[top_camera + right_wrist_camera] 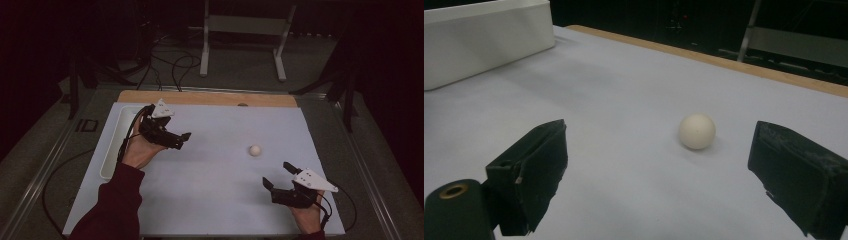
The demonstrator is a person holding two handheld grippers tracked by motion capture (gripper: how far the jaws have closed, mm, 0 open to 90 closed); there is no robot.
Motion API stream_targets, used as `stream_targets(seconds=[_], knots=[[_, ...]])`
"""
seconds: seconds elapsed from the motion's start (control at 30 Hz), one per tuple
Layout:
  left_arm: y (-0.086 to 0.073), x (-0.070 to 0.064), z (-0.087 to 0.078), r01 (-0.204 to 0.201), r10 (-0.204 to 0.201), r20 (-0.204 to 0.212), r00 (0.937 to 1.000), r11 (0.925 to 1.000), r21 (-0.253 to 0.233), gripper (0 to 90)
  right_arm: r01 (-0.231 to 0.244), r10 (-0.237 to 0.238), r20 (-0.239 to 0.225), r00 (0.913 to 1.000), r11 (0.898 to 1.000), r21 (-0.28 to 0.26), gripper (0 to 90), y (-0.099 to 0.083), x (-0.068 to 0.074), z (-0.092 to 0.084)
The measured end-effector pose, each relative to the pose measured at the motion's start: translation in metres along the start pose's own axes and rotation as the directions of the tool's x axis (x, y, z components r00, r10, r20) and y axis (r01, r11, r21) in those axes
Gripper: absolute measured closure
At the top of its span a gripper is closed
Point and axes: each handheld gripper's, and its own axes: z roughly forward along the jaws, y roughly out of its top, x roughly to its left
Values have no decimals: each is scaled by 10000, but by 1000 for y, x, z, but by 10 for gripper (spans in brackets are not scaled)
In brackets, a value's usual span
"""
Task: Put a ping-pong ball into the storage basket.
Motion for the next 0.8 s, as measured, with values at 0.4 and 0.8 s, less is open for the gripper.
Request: stream_targets(seconds=[0.4, 0.8], knots=[[11, -9, 15, -193, 196, 299, 9994, 9998, -105, 0, -17, 17, -43, 10000, 10000, -54, 82, 0, 0, 0], [19, -18, 36, -380, 389, 653, 9971, 9992, -152, 0, -55, 54, -78, 10000, 9999, -94, 82, 0, 0, -1]])
